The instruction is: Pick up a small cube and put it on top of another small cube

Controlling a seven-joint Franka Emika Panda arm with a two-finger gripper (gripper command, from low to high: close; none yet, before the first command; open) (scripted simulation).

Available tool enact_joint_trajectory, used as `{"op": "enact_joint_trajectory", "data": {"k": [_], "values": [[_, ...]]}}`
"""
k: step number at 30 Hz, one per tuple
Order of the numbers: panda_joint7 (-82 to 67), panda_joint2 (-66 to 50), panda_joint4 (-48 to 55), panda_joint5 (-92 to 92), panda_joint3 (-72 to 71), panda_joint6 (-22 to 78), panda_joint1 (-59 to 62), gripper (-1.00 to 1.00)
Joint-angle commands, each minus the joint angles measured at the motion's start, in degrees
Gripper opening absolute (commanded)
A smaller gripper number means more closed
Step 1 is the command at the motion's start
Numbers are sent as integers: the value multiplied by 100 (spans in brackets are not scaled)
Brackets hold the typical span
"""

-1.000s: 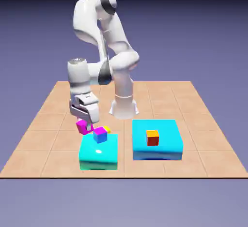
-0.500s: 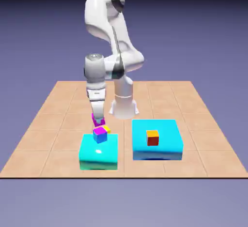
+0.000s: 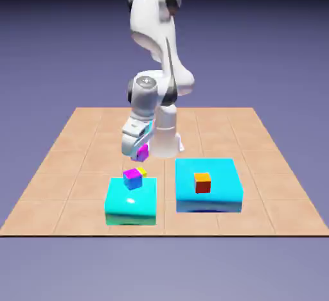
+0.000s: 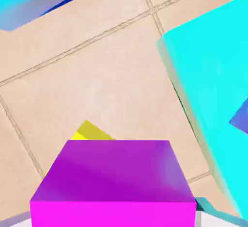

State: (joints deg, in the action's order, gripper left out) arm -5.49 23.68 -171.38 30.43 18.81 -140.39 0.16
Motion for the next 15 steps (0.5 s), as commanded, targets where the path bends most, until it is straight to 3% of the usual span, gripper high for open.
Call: {"op": "enact_joint_trajectory", "data": {"k": [1, 4, 14, 15], "values": [[255, 5, -79, 19, -208, 23, 188, -100], [607, 130, -308, 114, -312, -103, 419, -100], [1675, -1850, -168, 1617, 130, -1907, 619, -100], [1675, -1850, -168, 1617, 130, -1907, 619, 100]]}}
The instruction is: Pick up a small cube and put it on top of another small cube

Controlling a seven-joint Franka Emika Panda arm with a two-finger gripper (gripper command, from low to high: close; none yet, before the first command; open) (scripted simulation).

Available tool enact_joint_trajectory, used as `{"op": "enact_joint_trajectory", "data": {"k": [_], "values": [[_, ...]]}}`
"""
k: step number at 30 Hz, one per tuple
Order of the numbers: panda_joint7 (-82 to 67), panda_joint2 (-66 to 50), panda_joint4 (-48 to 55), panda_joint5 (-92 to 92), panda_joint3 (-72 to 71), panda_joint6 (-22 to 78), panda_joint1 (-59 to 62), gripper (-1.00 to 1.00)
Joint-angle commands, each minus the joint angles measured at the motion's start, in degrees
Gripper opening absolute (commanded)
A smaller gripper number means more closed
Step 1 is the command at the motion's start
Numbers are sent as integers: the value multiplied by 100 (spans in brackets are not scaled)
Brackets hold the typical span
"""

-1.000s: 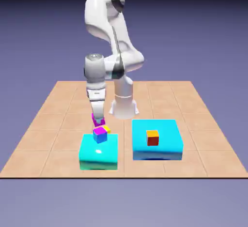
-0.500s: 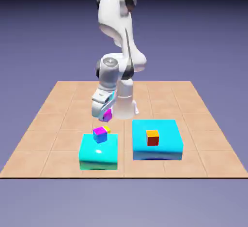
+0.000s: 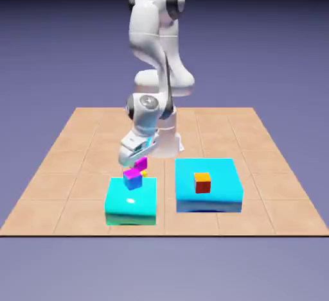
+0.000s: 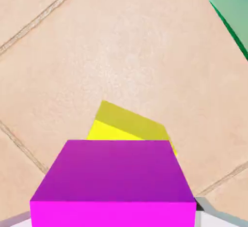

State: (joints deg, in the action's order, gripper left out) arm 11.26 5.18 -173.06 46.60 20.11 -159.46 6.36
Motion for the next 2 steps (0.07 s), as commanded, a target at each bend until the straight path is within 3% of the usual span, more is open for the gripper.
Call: {"op": "enact_joint_trajectory", "data": {"k": [1, 2], "values": [[0, 0, 0, 0, 0, 0, 0, 100], [-112, 207, -15, -157, -46, 189, -21, 100]]}}
